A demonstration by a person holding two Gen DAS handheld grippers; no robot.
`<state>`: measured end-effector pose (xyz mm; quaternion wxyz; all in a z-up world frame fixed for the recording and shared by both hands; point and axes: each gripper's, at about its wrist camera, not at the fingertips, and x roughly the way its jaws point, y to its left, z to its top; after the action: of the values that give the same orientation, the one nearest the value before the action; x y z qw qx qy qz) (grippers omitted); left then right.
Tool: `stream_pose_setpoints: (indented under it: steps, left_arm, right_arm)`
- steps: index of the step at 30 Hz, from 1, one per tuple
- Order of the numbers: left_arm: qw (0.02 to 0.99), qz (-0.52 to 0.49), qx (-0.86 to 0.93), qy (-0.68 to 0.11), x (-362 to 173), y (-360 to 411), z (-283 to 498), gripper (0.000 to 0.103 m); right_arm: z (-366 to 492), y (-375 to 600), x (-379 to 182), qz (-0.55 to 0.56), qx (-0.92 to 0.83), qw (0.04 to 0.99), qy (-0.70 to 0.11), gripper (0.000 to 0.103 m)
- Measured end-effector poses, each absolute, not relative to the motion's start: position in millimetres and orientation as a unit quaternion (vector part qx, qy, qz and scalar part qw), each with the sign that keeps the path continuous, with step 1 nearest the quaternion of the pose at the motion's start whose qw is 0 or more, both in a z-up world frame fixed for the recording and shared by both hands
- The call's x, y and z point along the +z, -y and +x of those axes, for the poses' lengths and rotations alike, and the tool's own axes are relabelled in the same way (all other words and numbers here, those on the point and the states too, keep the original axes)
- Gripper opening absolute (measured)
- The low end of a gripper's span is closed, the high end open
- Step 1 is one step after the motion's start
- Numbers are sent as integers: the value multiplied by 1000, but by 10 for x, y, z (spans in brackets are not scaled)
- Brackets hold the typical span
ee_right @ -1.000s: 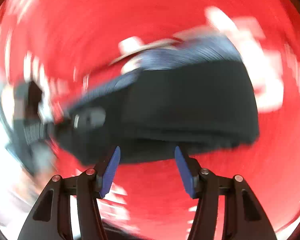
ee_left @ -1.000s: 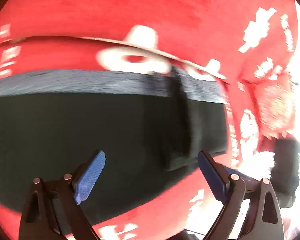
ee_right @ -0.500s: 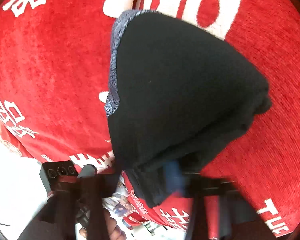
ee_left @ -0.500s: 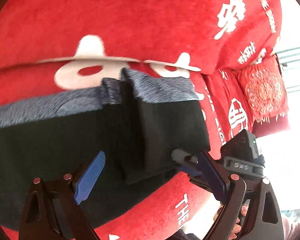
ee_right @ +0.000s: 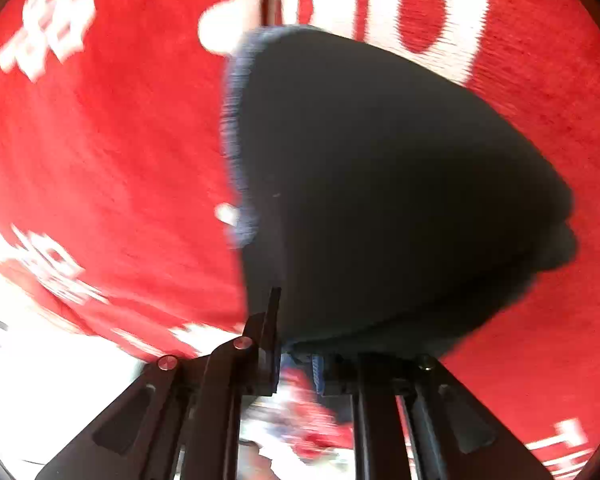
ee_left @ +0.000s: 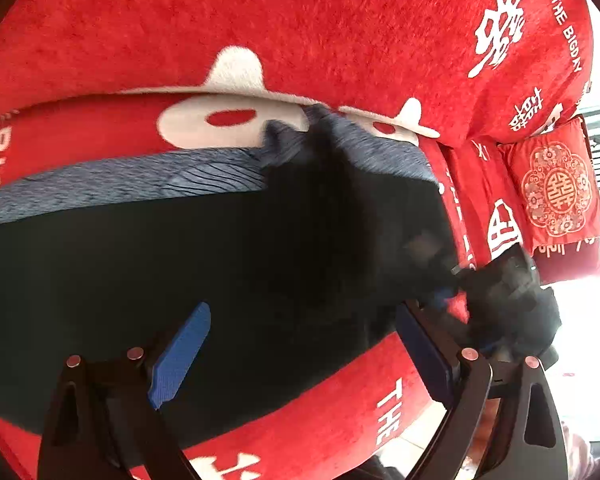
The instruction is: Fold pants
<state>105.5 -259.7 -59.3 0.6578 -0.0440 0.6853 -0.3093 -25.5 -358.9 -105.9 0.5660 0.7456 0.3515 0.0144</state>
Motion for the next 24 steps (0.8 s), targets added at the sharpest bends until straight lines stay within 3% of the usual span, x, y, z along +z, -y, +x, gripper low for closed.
stream_pose_setpoints:
  steps: [4, 7, 12, 17, 24]
  left_arm:
    - [674, -48, -311, -669, -442, 2466, 1048, 95]
    - [682, -53, -309, -661, -390, 2395, 1053, 95]
    - [659, -58, -320, -678, -503, 2411, 1055, 95]
    - [661, -46, -365, -654, -327, 2507, 1010, 95]
    - [621, -62, -389, -678, -634, 2856, 1033, 95]
  right_arm:
    - [-351, 3732, -834, 772, 51, 565, -288, 13]
    - [-300, 3632, -725, 709, 48, 604, -361, 13]
    - [-229, 3299, -1114, 608, -4, 622, -494, 13]
    - [-270, 3277, -1076, 586, 1, 643, -494, 14]
    - [-276, 3320, -1124, 591, 6, 637, -495, 14]
